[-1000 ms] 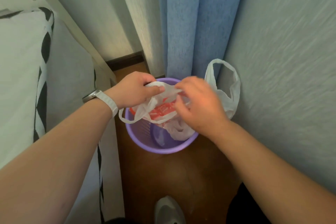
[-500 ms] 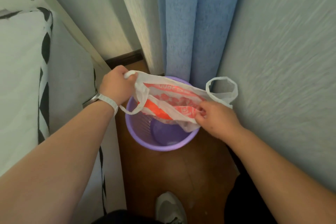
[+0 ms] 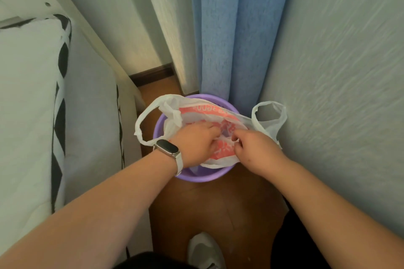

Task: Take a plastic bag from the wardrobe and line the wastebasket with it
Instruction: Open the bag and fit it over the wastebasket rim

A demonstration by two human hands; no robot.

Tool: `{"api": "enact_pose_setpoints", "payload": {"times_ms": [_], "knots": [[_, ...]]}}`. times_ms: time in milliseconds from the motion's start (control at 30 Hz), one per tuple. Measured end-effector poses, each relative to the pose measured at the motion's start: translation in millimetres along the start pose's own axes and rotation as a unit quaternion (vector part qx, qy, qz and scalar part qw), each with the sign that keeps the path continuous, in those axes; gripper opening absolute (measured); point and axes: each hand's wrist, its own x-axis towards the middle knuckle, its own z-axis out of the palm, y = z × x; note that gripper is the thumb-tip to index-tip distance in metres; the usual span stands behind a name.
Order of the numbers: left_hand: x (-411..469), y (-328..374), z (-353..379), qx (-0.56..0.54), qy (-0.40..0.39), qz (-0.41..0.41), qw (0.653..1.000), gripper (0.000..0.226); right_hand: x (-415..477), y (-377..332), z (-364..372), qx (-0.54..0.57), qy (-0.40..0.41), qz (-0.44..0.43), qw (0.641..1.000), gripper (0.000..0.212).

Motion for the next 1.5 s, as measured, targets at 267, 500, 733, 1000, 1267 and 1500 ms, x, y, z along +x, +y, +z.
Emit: {"api": "enact_pose_setpoints", "payload": {"times_ms": [267,500,733,1000,1267,1500], "knots": [[-5,-84,16,0.034,0.012,-0.128,0.991,0.102,36,14,17,-0.112,-0.011,-0.020,0.993,0.075],[28,-121,23,-0.089,-0.003,-0.172,0.981,0.113,69,30,32,-0.089,-0.049,-0.055,0.993,0.100],[52,-145,33,-0.149,-0.010,-0.184,0.972,0.091,100,34,30,-0.007,-0.009,-0.049,0.999,0.101],[18,-146,56,-0.220,0.023,-0.264,0.939,0.083,90,38,32,0.113,-0.031,0.022,0.993,0.101],[-4,-128,42,-0.138,-0.042,-0.282,0.949,0.107,66,27,29,0.068,-0.046,0.043,0.996,0.092],[-30,-74,24,0.073,-0.086,-0.175,0.978,0.076,16,18,15,-0.012,-0.012,-0.032,0.999,0.066]]}}
